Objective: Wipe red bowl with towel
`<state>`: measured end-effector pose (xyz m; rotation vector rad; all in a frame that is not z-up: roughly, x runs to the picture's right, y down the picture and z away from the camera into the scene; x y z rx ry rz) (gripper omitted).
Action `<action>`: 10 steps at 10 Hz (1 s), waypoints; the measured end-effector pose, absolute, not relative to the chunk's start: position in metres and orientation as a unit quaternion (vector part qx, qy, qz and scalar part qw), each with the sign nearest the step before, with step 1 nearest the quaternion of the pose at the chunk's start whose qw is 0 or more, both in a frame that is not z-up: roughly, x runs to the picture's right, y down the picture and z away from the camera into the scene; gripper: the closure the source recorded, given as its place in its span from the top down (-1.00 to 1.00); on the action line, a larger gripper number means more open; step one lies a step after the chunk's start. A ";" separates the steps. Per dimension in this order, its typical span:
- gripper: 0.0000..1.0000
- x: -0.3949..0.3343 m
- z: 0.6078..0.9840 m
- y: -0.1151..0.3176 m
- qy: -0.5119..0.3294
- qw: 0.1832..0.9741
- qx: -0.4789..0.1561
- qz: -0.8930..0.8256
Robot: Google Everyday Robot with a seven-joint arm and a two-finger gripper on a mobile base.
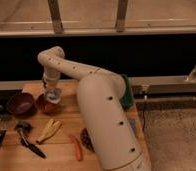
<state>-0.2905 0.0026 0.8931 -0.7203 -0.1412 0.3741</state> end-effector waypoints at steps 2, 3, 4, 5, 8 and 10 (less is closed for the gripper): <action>-1.00 -0.320 0.895 0.013 -0.081 0.915 -0.359 0.164; -1.00 -0.329 0.891 0.023 -0.089 0.915 -0.362 0.156; -1.00 -0.333 0.885 0.029 -0.096 0.914 -0.363 0.151; -1.00 -0.340 0.874 0.041 -0.106 0.912 -0.367 0.145; -1.00 -0.326 0.851 0.065 -0.120 0.909 -0.371 0.148; -1.00 -0.303 0.842 0.075 -0.117 0.908 -0.368 0.165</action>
